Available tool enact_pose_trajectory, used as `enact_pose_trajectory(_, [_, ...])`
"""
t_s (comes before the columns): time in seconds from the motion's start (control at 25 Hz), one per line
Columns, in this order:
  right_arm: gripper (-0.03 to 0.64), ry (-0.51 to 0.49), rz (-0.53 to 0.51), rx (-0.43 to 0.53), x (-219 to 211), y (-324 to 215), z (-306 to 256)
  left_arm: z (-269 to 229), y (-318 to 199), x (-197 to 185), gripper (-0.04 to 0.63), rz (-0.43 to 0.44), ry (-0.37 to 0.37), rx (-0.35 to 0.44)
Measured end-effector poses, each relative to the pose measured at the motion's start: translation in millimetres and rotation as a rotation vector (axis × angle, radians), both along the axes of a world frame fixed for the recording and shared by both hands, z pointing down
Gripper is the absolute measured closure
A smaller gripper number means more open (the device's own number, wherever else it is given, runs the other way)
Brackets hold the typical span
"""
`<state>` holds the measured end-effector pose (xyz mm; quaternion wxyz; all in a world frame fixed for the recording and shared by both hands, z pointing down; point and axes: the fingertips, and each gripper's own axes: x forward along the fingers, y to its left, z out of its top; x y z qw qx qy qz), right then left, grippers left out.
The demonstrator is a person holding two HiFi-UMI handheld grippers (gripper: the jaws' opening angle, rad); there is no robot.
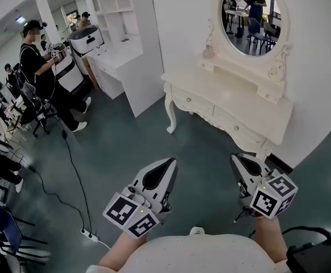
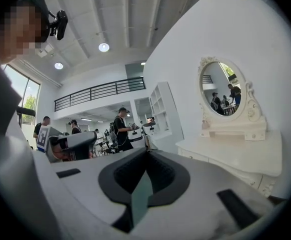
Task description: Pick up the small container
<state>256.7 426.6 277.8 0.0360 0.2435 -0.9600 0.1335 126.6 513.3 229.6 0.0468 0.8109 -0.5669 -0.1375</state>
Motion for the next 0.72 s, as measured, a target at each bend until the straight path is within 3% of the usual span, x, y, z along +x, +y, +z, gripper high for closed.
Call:
enact_pose_trajectory(0.48, [0.615, -0.002, -0.025, -0.038, -25.0, -95.3, 17.2, 17.2, -93.6, -22.9, 0.594, -0.008, 0.032, -0.035])
enact_pose_trajectory(0.72, [0.615, 0.025, 0.008, -0.039, -54.2, -150.8, 25.1, 26.2, -160.9, -50.8, 0.594, 0.046, 0.046, -0.035])
